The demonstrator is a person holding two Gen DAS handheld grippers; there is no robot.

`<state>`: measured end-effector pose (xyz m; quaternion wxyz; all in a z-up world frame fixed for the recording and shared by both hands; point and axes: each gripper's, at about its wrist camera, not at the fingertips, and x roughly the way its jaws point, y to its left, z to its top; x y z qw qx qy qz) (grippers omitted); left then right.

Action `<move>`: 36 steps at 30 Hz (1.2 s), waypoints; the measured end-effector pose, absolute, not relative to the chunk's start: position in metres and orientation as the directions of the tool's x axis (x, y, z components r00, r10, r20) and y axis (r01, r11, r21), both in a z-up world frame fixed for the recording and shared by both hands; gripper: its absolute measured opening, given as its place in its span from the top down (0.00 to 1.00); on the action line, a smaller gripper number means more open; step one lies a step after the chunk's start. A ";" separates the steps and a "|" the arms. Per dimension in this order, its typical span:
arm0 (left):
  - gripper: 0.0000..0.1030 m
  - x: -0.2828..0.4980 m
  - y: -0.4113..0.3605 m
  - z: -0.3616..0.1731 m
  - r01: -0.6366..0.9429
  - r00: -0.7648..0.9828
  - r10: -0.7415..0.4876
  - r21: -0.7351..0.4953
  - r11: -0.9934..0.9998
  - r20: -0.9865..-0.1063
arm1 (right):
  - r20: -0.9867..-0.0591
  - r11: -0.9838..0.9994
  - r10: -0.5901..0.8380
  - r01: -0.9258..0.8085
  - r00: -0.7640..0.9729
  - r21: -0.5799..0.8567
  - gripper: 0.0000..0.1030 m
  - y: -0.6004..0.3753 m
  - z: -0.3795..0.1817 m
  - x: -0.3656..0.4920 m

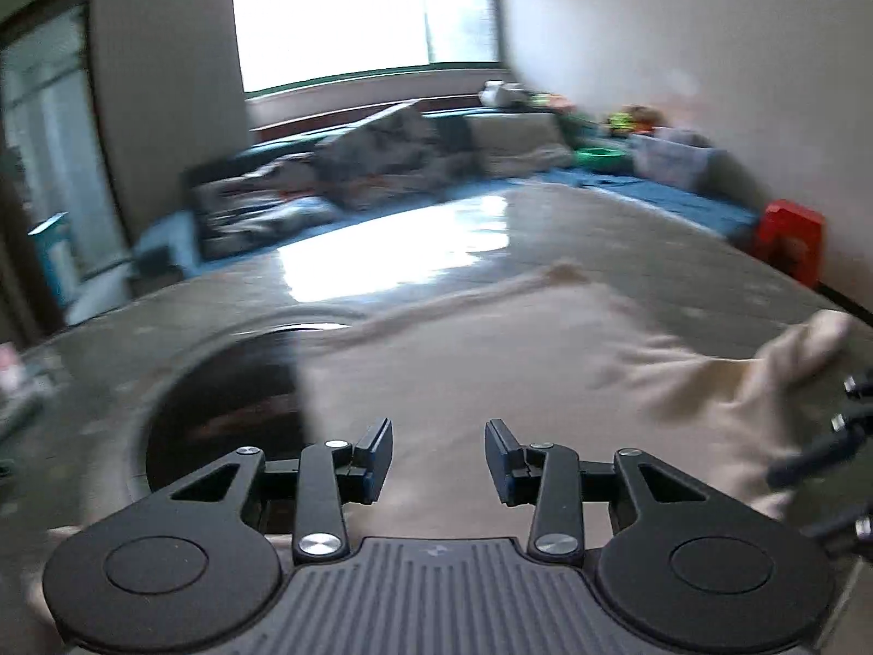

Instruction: Fold clothes

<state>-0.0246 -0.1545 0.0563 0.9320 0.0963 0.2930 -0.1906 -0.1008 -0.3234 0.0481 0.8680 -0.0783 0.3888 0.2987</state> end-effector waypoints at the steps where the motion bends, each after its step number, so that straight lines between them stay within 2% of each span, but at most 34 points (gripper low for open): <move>1: 0.61 -0.024 -0.164 0.052 0.439 0.736 -0.328 0.049 0.897 -0.592 | -0.715 0.833 0.440 -0.545 0.543 0.099 0.60 -0.334 0.051 -0.102; 4: 0.61 -0.024 -0.190 0.042 0.516 0.670 -0.413 -0.013 0.857 -0.616 | -0.700 0.907 0.355 -0.410 0.620 0.097 0.61 -0.375 0.059 -0.104; 6: 0.61 -0.028 -0.204 0.038 0.557 0.637 -0.451 -0.031 0.830 -0.625 | -0.695 0.942 0.289 -0.326 0.658 0.083 0.66 -0.398 0.061 -0.104; 8: 0.61 -0.034 -0.218 0.034 0.594 0.608 -0.483 -0.042 0.803 -0.630 | -0.696 0.978 0.189 -0.200 0.693 0.066 0.68 -0.428 0.062 -0.100; 11: 0.61 -0.044 -0.232 0.031 0.633 0.582 -0.511 -0.041 0.773 -0.632 | -0.698 0.998 0.063 -0.024 0.714 0.065 0.75 -0.468 0.060 -0.093; 16: 0.60 -0.052 -0.241 0.027 0.663 0.557 -0.525 -0.035 0.747 -0.643 | -0.704 0.988 -0.074 0.149 0.706 0.046 0.75 -0.526 0.050 -0.072; 23: 0.60 -0.055 -0.247 0.024 0.688 0.533 -0.542 -0.040 0.724 -0.650 | -0.759 0.980 -0.114 0.198 0.641 0.021 0.75 -0.558 0.029 -0.044; 25: 0.60 -0.056 -0.248 0.022 0.690 0.527 -0.538 -0.038 0.723 -0.657 | -0.772 0.982 -0.110 0.189 0.626 0.014 0.83 -0.558 0.026 -0.041; 29: 0.60 -0.055 -0.251 0.019 0.695 0.517 -0.538 -0.041 0.718 -0.666 | -0.783 0.984 -0.096 0.175 0.614 0.016 0.89 -0.554 0.026 -0.037; 30: 0.60 -0.055 -0.252 0.019 0.696 0.516 -0.537 -0.039 0.717 -0.667 | -0.778 0.985 -0.097 0.171 0.620 0.014 0.95 -0.553 0.029 -0.036; 36: 0.60 -0.056 -0.252 0.017 0.704 0.514 -0.538 -0.029 0.710 -0.668 | -0.701 0.989 -0.122 0.146 0.703 -0.025 0.96 -0.544 0.060 -0.032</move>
